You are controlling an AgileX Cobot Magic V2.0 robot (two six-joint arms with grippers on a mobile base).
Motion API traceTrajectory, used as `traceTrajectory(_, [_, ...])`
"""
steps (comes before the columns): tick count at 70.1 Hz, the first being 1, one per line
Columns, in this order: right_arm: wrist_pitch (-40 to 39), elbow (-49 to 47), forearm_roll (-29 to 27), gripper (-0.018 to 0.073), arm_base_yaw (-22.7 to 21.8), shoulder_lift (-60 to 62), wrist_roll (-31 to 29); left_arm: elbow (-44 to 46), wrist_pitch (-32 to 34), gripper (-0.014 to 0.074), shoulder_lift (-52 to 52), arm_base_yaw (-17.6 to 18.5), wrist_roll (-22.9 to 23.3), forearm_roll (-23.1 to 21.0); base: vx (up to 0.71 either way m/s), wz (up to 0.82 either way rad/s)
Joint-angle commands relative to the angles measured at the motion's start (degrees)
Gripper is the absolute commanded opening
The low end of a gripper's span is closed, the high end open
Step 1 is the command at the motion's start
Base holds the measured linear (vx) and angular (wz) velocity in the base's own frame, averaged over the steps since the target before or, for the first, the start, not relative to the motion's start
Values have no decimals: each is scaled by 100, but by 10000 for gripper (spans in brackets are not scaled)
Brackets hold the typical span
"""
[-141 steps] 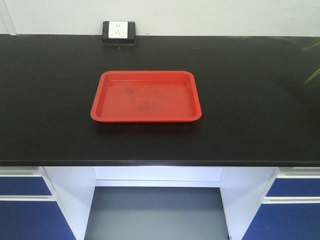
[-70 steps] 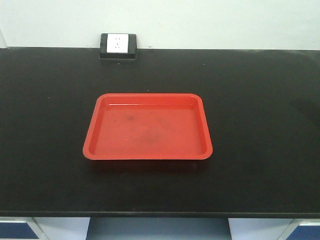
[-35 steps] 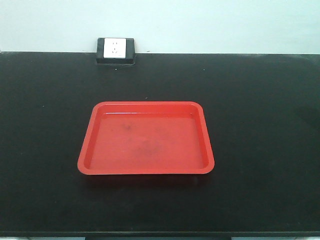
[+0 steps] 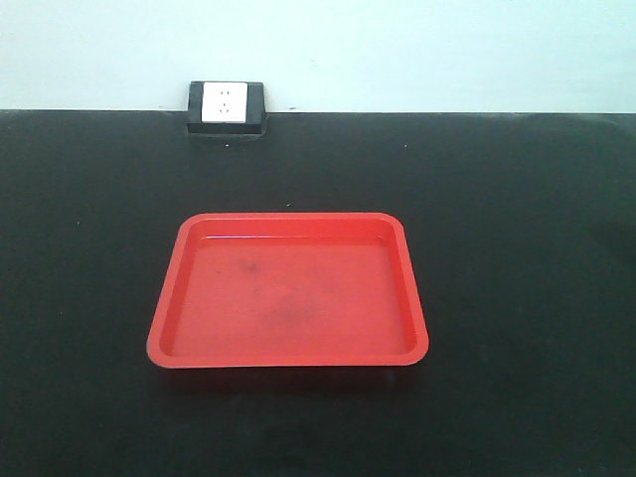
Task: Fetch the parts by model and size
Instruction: 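Drive up to the red tray and stop in front of it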
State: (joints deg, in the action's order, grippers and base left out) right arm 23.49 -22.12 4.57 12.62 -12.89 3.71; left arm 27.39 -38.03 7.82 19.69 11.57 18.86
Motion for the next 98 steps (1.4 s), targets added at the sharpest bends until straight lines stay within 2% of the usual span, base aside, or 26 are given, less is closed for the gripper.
traceTrajectory(1, [-459,-159,60,-5,-6,-57,-52,145,411,-6,120,6,21,62,4,-1])
traceTrajectory(98, [-459,-159,60,-5,-6,-57,-52,145,411,-6,119,6,21,62,0,0])
